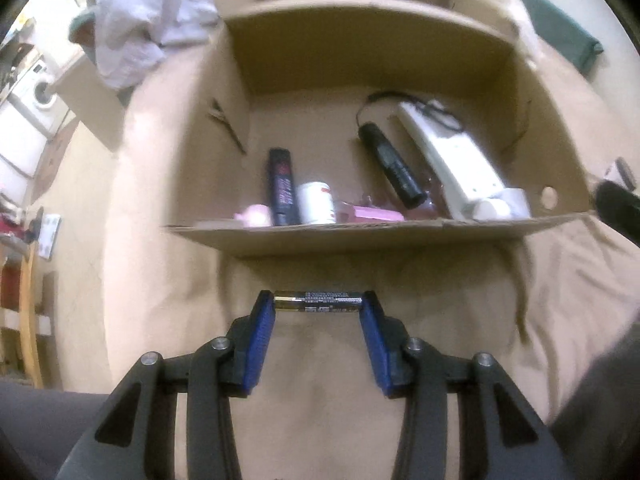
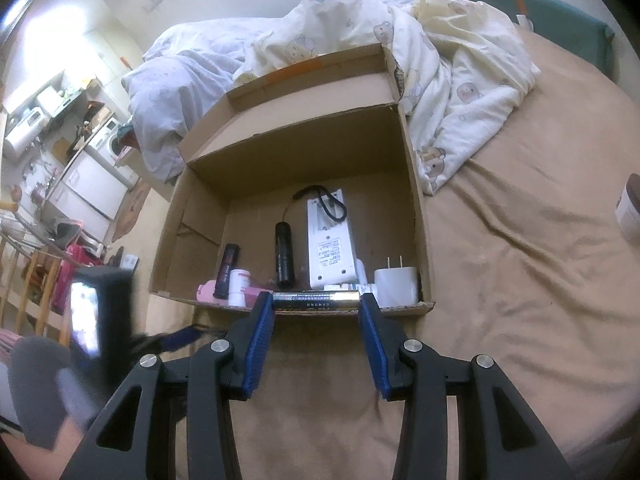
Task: Organize rigid objects
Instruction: 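Grasp the second AA battery with the left gripper while the right gripper holds its battery, then lower both batteries into the box and open both grippers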
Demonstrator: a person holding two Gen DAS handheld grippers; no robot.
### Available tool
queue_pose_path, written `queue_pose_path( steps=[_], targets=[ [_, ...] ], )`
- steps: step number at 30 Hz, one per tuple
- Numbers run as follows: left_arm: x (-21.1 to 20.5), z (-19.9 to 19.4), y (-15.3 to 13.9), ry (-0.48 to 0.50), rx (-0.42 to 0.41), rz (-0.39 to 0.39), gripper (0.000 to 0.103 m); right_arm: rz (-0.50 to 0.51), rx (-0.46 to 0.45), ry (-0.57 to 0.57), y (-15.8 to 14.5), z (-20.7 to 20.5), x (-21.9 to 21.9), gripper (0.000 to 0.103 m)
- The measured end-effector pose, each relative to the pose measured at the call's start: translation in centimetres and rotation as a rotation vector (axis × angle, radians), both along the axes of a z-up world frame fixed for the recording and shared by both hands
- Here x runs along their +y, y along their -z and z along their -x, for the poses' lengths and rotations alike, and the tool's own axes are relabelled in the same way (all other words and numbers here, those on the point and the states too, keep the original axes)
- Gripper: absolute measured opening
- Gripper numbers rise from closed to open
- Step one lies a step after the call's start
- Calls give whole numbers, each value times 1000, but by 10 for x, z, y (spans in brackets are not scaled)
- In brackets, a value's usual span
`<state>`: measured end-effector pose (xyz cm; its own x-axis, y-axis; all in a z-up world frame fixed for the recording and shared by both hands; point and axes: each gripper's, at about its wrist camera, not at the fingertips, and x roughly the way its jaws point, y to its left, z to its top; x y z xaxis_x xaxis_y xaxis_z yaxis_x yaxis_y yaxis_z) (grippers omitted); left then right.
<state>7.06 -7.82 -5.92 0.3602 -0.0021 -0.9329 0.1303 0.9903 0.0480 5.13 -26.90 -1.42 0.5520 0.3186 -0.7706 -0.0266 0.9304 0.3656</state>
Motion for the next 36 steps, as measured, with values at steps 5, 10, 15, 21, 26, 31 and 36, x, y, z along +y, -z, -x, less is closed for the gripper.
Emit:
queue_pose_path(
  steps=[5, 10, 15, 21, 26, 31, 36],
  targets=[
    [15, 20, -35, 2, -62, 25, 40, 8, 1, 2, 0, 1, -1, 45],
    [17, 9, -59, 12, -110, 53, 40, 20, -9, -9, -3, -2, 1, 45],
    [12, -7, -71, 33, -136, 50, 40, 29, -52, -24, -14, -12, 2, 45],
    [3, -27, -69, 63, -140, 43, 40, 11, -47, -42, -12, -29, 2, 45],
    [-4, -47, -61, 82, -126, 37, 40, 45, -48, -66, -9, -47, 8, 45],
    [-11, -67, -48, 101, -146, 14, 40, 71, -45, -94, -4, -70, 16, 45],
    [-10, -78, -27, 102, -96, 26, 40, 64, -4, -104, 10, -85, 22, 45]
  ],
)
